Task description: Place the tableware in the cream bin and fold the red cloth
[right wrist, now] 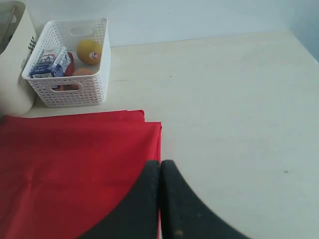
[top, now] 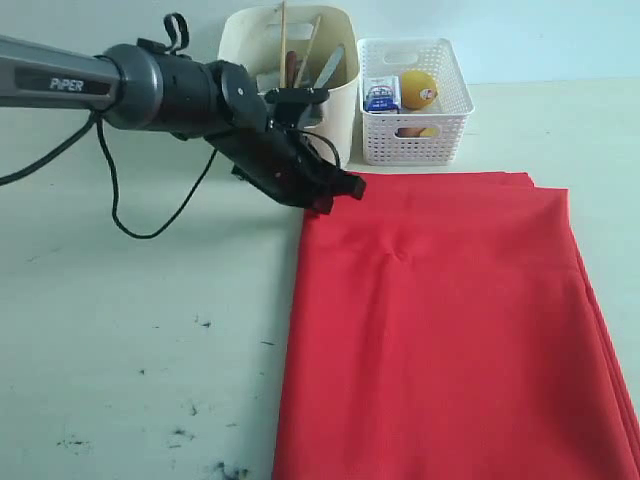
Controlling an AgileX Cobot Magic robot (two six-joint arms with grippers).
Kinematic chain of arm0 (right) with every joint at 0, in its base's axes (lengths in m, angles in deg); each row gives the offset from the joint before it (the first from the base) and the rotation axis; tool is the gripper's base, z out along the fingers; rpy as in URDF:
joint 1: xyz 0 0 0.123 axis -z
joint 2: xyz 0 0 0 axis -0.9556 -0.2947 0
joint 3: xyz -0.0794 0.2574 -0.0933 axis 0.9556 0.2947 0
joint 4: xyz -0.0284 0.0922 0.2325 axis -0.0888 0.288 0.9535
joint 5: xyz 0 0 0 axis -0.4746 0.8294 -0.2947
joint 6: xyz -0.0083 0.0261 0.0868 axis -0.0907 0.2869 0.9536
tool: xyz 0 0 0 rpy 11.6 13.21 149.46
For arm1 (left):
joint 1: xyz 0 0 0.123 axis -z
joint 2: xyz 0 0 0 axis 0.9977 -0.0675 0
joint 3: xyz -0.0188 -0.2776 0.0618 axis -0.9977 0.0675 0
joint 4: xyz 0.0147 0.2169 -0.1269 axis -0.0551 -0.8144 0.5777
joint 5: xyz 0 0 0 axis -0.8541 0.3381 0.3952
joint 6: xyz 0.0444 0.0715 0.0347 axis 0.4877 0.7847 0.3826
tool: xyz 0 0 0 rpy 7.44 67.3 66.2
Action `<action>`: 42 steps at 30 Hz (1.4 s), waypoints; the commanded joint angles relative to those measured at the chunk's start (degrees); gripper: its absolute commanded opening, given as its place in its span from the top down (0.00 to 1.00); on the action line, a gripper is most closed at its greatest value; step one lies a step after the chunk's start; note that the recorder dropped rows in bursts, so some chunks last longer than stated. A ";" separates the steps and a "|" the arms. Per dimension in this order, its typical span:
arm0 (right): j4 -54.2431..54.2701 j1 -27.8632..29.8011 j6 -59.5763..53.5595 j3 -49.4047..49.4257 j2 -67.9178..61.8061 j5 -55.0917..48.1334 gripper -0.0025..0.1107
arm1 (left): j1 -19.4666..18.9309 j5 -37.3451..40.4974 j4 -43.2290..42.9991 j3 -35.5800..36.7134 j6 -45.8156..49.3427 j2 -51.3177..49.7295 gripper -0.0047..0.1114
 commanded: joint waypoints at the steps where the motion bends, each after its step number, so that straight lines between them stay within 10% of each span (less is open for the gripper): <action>1: -0.30 0.07 0.06 0.27 0.29 0.18 0.98 | -0.19 1.40 -0.37 0.01 0.58 6.75 0.94; 22: 1.10 0.07 -0.17 0.27 0.29 0.07 0.98 | -3.75 -3.89 -1.77 7.69 2.67 29.94 0.94; 42: 0.78 0.07 0.01 0.27 0.29 0.29 0.98 | -7.00 -33.20 -1.34 62.33 0.80 77.72 0.94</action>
